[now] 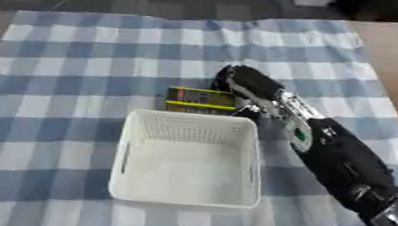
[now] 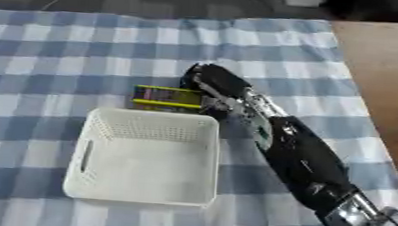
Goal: Pick up objects on the table and place them in the box.
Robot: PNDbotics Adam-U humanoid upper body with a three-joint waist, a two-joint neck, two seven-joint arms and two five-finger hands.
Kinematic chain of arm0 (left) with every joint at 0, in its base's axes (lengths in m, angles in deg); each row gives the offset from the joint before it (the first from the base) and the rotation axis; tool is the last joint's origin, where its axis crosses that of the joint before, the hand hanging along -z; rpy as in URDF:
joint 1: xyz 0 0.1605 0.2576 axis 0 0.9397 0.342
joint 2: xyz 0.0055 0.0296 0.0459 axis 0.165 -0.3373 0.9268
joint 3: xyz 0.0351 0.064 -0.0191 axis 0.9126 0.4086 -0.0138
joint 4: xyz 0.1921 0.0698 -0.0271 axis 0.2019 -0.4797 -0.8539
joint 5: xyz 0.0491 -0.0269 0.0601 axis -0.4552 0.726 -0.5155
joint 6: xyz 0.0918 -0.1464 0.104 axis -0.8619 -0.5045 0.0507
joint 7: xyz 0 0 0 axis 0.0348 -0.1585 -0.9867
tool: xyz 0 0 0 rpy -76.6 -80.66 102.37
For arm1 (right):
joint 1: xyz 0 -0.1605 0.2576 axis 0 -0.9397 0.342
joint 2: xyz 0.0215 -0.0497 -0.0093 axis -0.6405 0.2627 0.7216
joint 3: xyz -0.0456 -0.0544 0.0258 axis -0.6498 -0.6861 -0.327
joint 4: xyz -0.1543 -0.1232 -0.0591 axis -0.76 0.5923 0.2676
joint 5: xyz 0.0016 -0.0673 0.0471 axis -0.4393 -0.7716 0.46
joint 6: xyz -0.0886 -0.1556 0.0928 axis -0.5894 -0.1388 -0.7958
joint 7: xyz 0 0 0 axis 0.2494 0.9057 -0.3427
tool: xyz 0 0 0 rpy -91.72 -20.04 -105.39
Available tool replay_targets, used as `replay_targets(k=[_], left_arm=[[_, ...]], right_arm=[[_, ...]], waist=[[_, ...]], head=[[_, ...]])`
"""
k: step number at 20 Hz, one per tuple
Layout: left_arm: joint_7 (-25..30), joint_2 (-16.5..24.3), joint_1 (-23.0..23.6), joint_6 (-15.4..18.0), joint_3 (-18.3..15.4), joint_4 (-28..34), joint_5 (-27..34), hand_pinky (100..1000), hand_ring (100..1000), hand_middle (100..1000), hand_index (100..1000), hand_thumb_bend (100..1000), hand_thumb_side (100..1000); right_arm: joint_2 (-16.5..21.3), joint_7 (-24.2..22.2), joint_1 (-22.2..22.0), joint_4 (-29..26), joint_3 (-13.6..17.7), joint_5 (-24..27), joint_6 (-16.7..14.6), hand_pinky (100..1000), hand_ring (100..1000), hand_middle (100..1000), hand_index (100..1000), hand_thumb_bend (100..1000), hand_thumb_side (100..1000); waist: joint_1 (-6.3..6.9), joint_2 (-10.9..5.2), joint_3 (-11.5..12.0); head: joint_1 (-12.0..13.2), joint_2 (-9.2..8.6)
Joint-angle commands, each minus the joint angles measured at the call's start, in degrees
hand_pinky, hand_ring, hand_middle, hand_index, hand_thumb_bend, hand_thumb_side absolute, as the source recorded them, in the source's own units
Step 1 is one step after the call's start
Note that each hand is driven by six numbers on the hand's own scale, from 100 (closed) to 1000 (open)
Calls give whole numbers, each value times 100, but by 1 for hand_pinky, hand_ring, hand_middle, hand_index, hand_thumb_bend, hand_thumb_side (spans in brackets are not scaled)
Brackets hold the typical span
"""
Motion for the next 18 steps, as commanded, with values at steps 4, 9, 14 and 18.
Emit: replay_targets(k=[4, 9, 14, 18], left_arm=[[10, 15, -95, 8, 5, 65, 9, 631, 640, 782, 807, 778, 607], [4, 37, -89, 8, -1, 65, 11, 632, 640, 782, 807, 779, 606], [0, 56, -70, 6, -3, 65, 4, 632, 641, 781, 806, 780, 605], [-4, 86, -34, -2, -5, 65, -5, 631, 640, 781, 806, 779, 606]], right_arm=[[17, 742, 92, -163, 42, 164, 157, 100, 160, 100, 354, 836, 417], [63, 916, 43, -375, 32, 364, 199, 100, 121, 100, 331, 781, 420], [92, 903, 6, -844, 15, 720, 263, 100, 121, 100, 329, 772, 427], [147, 960, -12, -1344, 91, 1024, 422, 100, 118, 100, 326, 779, 415]], waist=[[-10, -122, 26], [-25, -145, 31], [-30, -171, 8], [-32, -200, -29]], head=[[-25, -74], [-11, -91], [-18, -133], [6, -146]])
